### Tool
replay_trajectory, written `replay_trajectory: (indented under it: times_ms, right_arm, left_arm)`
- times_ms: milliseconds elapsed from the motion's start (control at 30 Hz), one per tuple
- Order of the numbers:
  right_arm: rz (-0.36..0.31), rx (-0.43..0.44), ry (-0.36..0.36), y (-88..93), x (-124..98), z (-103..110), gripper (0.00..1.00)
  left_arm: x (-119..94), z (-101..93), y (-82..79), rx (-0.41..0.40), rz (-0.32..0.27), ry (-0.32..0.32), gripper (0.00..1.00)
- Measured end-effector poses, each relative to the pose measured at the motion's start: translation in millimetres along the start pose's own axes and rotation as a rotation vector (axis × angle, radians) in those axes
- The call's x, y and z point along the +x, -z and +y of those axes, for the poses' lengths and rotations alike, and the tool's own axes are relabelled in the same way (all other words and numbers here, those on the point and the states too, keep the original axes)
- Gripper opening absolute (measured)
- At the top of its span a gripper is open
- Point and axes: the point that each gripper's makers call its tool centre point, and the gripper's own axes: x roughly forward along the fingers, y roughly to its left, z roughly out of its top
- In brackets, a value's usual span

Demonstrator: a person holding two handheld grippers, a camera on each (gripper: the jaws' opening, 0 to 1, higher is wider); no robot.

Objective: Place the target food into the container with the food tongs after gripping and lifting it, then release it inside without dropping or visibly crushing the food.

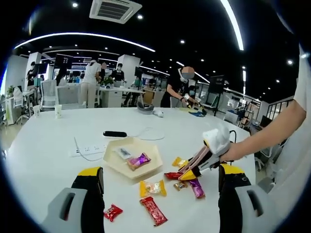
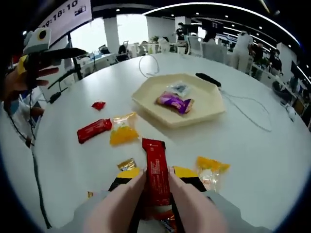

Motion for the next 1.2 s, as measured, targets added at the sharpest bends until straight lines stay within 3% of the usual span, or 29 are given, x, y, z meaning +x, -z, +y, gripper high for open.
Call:
replay_trajectory:
  times_ms: [300, 500, 533, 600, 633, 967, 1033, 1200]
  right_arm:
    - [-0.008, -0.001, 0.001, 0.3, 0, 0, 0.22]
    - [0.012, 0.004, -0.001, -1.3, 1, -1, 0.22]
    - [0.016, 0.022, 0.0, -1.4, 1, -1, 0.22]
    - [0.01, 0.137, 0.004, -0.9, 1, -4, 0.22]
    - [0.007, 0.144, 0.004, -1.4, 0, -5, 0.22]
    - [0.005, 0.081, 0.024, 0.3, 1, -3, 0.22]
    - [0.019, 0.023, 0.041, 1.1, 1, -5, 0.21]
    - [0.046, 0.035, 0.062, -0.5, 3, -3, 0.21]
  left_arm:
    - [3, -3.8, 6.2, 0.021, 0.036, 0.009, 0.99]
    - [2, -0.9, 6.4, 0.019, 0.026, -0.002, 0.99]
    - [1, -0.2, 10.4, 0.021, 0.041, -0.002, 0.99]
    - [0, 0.2, 13.6, 0.026, 0.049, -0.002, 0.99]
    - [0, 0.3, 14.3, 0.026, 0.05, -0.001, 0.99]
    - [-6, 2.0, 16.7, 0.022, 0.053, -0.006, 0.99]
    - [-6, 1.4, 17.2, 0.019, 0.054, -0.006, 0.99]
    - [-10, 3.4, 15.6, 0.011, 0.043, -0.031, 0.99]
